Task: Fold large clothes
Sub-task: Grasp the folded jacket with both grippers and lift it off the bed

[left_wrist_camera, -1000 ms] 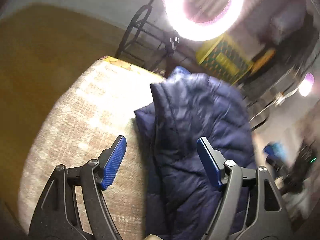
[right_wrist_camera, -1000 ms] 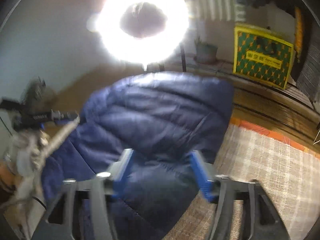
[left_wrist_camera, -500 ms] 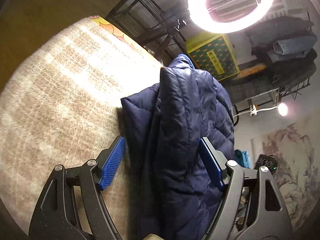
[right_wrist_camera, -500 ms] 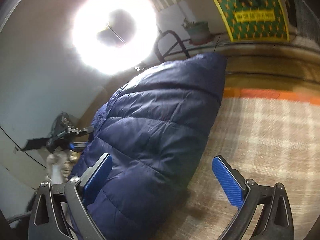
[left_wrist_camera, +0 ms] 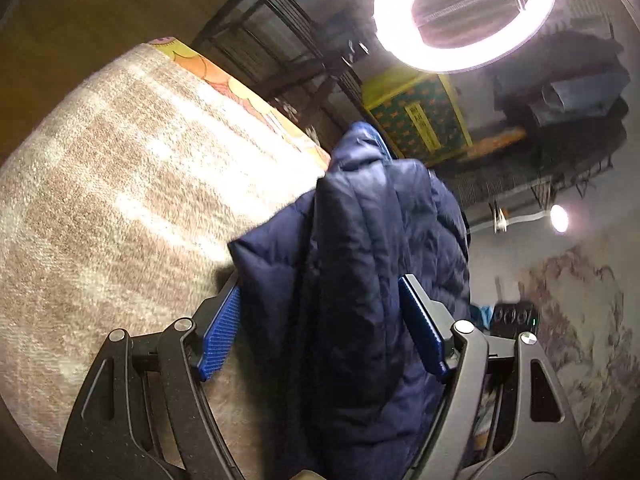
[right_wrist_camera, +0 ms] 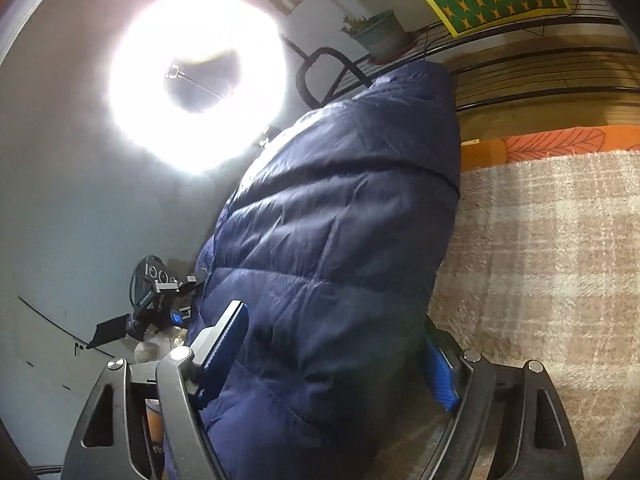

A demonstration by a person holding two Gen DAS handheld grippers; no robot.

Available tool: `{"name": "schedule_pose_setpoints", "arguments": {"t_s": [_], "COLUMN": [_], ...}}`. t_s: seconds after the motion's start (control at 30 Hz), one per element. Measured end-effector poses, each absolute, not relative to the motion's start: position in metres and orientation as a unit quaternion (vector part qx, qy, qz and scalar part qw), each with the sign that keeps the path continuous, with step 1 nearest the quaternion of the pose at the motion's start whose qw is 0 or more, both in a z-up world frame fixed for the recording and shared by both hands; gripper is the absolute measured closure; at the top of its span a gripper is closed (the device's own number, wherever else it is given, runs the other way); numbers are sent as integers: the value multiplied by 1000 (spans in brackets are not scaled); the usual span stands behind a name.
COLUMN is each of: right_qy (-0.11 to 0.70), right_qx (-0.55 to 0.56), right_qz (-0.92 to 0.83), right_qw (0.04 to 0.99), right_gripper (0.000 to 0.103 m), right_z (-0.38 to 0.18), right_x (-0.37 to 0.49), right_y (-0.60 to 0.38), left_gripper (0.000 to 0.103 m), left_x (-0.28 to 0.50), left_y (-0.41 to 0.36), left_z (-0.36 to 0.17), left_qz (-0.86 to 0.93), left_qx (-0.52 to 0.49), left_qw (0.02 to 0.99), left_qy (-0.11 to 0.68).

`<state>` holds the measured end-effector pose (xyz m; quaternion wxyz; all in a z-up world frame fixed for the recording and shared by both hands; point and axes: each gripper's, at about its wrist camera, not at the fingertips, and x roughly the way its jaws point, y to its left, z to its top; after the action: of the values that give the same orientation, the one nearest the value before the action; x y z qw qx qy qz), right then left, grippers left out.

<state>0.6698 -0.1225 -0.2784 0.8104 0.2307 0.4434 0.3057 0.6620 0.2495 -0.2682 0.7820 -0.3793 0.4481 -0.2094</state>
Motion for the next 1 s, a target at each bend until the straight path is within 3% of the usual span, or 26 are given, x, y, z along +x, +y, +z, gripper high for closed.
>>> {"name": "schedule_pose_setpoints", "arguments": {"t_s": [0.13, 0.47, 0.57, 0.63, 0.7, 0.8, 1.0], "right_qy": [456, 451, 451, 451, 446, 438, 420], "right_qx": [210, 183, 188, 197, 204, 183, 114], "right_qz": [315, 330, 330, 326, 324, 317, 300], "right_qw": [805, 809, 808, 807, 809, 821, 849], "right_gripper": [28, 26, 37, 49, 63, 72, 81], "right_z": [-279, -286, -287, -288, -288, -279, -247], "right_x": [662, 671, 672, 671, 668, 661, 639], "right_y": [-130, -115, -114, -118, -125, -126, -114], "left_gripper": [25, 27, 42, 67, 73, 81, 87], "left_x": [653, 680, 680, 679, 676, 670, 649], "left_y": [259, 220, 216, 215, 211, 202, 186], "left_z": [-269, -262, -262, -261, -257, -246, -220], "left_qz": [-213, -204, -191, -203, -199, -190, -182], "left_qx": [-382, -369, -352, -362, -355, -338, -327], "left_qw": [772, 778, 786, 781, 790, 805, 823], "left_qy": [460, 466, 470, 466, 458, 449, 427]}}
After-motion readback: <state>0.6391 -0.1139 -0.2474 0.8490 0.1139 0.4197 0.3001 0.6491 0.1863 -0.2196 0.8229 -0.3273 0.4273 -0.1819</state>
